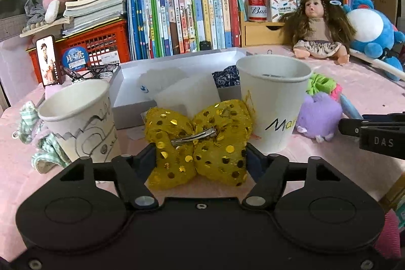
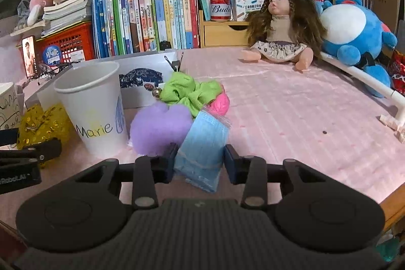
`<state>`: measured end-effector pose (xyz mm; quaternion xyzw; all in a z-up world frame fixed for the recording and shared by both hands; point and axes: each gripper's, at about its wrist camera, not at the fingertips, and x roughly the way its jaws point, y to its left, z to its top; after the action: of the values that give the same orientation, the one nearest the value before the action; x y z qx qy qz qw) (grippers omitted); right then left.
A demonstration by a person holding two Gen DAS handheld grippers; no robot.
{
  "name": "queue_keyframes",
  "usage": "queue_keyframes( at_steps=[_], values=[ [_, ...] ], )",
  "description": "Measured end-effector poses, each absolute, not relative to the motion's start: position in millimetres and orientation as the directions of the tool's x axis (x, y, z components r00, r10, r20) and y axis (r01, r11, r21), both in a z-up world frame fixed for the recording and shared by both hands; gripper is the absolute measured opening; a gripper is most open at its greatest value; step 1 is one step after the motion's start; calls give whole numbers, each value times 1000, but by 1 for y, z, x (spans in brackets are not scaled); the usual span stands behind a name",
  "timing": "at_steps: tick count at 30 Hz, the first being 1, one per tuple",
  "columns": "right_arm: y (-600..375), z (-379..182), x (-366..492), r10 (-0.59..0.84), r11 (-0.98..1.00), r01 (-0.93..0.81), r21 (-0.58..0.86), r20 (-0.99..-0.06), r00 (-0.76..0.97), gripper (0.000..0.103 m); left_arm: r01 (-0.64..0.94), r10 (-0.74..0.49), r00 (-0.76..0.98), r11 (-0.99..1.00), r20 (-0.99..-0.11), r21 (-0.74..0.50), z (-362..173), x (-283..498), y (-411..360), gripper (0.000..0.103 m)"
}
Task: Organize soft objects
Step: 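Grasp the gold sequin bow with the left tool while the right tool grasps the blue face mask, then lift and carry the gold bow with the left tool while the right tool carries the mask to the tray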
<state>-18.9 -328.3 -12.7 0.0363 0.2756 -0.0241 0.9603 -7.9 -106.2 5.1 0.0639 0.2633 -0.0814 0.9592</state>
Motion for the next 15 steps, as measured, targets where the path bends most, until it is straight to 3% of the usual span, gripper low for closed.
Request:
queue_keyframes(
  at_steps=[3,5,15],
  values=[
    [-329,-9,-20,-29,996,68,56,-521,853,44,205,-142,855,976,-499,73,13,-15,-103,57],
    [-329,-6,-20,-29,996,67,56,-513,858,44,230,-171,856,971,-488,63,19,-19,-102,32],
    [-328,4,-20,-26,997,58,53,-480,877,44,229,-162,861,970,-483,83,22,-22,-105,29]
  ],
)
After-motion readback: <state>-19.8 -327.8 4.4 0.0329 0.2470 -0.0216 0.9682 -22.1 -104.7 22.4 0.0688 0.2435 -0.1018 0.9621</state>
